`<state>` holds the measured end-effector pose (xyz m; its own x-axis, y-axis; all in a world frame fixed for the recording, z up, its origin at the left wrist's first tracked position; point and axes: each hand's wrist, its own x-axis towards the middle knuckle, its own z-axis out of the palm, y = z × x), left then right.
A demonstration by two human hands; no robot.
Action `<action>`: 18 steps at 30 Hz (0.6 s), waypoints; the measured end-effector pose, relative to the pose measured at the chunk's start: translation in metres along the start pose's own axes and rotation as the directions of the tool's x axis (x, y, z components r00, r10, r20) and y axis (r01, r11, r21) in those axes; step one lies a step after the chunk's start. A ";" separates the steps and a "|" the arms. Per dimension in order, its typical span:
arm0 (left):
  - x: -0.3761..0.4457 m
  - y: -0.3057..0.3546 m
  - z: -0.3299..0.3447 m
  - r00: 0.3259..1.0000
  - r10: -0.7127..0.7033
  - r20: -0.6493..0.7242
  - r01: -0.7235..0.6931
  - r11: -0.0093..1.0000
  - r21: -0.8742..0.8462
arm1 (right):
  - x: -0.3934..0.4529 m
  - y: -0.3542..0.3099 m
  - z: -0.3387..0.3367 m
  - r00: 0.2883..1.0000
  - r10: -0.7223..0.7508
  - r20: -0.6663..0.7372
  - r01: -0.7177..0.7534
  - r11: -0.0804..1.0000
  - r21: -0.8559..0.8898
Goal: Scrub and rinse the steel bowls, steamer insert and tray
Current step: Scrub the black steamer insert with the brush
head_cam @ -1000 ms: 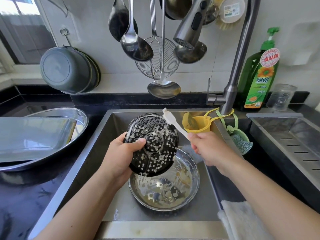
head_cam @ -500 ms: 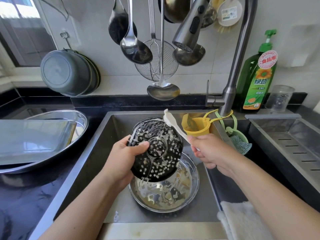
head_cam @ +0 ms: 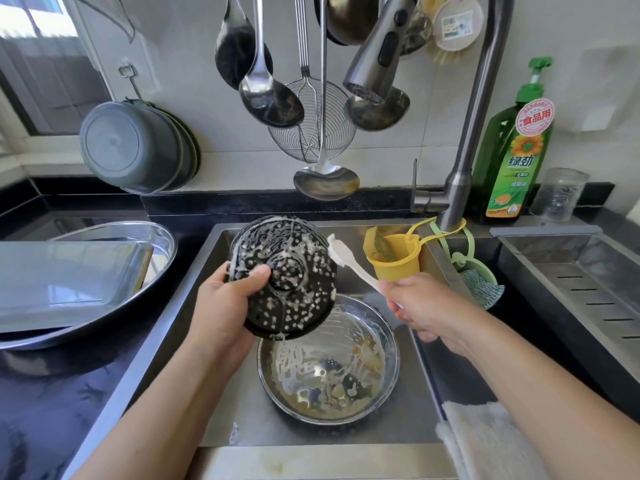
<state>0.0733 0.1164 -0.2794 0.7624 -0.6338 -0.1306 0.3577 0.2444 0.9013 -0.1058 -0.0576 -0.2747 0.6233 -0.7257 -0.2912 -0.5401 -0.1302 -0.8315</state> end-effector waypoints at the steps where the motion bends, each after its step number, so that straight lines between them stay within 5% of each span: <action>1: -0.001 0.000 0.000 1.000 -0.006 0.007 0.006 1.000 0.020 | 0.001 0.000 0.001 1.000 -0.002 -0.003 0.002 1.000 -0.003; 4: -0.008 -0.008 0.008 0.996 -0.059 0.072 0.049 0.989 0.138 | 0.001 -0.002 0.003 1.000 -0.025 -0.020 0.025 0.999 0.043; 18: -0.005 -0.004 0.005 0.999 0.007 0.036 -0.011 0.994 0.109 | 0.000 0.004 0.003 0.999 -0.040 -0.013 0.041 0.999 0.035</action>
<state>0.0657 0.1152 -0.2802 0.7447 -0.6583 -0.1097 0.2887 0.1696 0.9423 -0.1060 -0.0560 -0.2790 0.6373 -0.7285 -0.2513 -0.4943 -0.1363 -0.8586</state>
